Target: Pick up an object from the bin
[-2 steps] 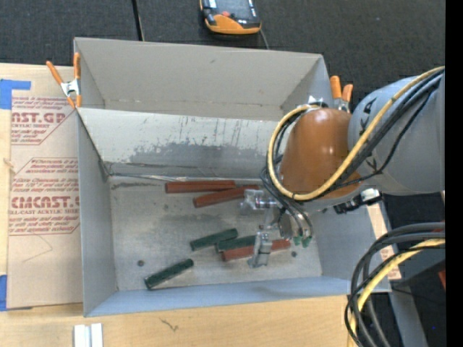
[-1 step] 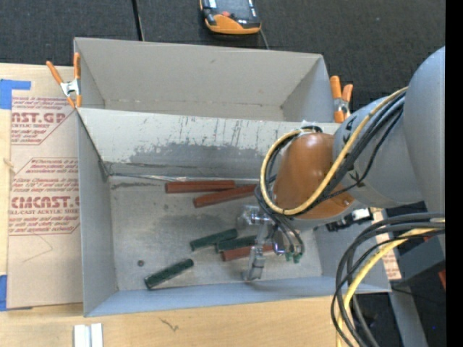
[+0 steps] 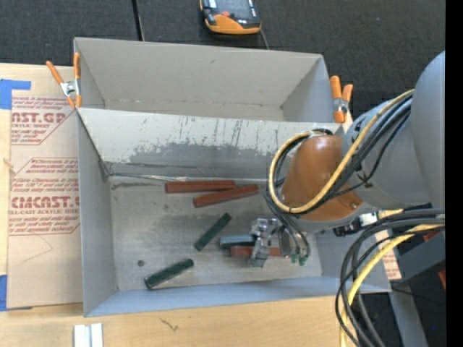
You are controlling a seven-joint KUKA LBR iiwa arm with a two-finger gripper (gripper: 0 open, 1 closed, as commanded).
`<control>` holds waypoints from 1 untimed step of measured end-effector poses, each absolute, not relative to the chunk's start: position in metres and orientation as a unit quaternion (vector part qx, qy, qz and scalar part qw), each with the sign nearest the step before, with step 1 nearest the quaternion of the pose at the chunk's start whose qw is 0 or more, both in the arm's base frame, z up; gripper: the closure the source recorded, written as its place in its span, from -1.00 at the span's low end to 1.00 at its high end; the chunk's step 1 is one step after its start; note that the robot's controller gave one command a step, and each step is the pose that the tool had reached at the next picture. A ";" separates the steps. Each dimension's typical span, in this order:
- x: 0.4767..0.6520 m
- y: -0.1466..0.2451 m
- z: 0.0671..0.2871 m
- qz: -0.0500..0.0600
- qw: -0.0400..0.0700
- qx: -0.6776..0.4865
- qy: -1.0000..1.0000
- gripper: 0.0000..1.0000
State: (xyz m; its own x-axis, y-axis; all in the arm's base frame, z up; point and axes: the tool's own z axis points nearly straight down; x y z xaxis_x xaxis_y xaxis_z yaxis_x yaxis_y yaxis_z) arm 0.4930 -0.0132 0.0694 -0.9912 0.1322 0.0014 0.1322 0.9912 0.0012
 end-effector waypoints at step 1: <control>0.493 -0.013 0.069 -0.001 0.001 -0.066 -0.998 1.00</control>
Offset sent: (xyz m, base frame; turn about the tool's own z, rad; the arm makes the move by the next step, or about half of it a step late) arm -0.0002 -0.0001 0.0006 0.0000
